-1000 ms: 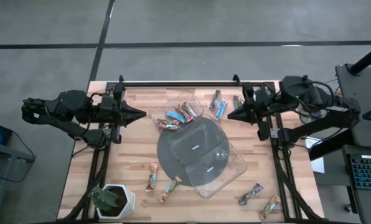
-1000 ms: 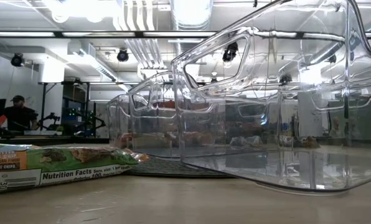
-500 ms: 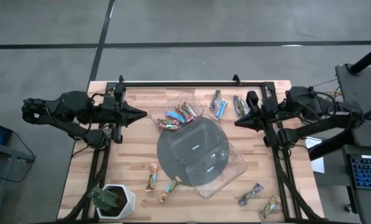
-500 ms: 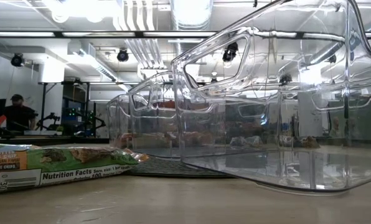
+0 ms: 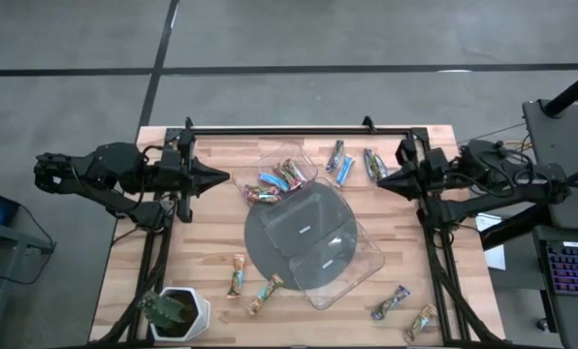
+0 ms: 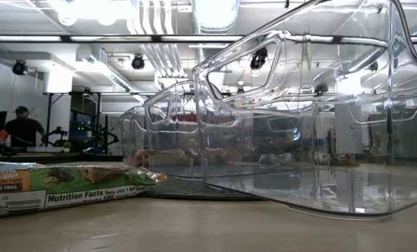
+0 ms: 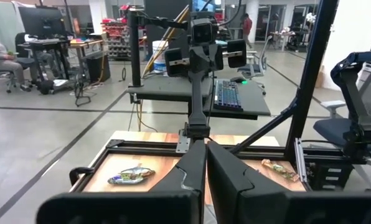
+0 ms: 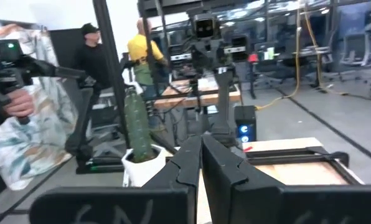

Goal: Pick and place Granola Bars by type
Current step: Put the blue granola bar into the middle transparent bin

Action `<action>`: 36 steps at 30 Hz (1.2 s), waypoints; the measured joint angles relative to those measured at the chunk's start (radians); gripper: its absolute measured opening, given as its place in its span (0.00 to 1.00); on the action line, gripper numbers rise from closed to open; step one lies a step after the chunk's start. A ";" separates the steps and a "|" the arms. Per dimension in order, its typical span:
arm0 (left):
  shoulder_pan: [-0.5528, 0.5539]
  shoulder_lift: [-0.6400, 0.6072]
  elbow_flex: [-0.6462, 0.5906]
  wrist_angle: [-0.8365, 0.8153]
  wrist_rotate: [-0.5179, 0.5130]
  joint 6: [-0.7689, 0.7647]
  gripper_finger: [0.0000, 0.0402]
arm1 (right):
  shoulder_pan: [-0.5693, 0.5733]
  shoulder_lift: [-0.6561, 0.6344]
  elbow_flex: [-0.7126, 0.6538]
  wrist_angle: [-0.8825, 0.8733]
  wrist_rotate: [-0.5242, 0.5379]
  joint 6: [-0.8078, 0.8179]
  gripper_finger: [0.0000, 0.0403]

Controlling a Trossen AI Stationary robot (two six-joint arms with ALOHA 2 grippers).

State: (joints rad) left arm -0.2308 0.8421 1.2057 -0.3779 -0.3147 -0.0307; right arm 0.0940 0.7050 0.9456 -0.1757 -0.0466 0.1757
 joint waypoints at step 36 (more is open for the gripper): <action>0.128 0.011 0.016 0.074 -0.159 0.107 0.00 | 0.000 -0.147 -0.020 -0.078 0.024 -0.063 0.02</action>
State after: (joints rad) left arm -0.1027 0.8536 1.2221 -0.3035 -0.4739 0.0759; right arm 0.0940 0.5583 0.9253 -0.2535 -0.0227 0.1123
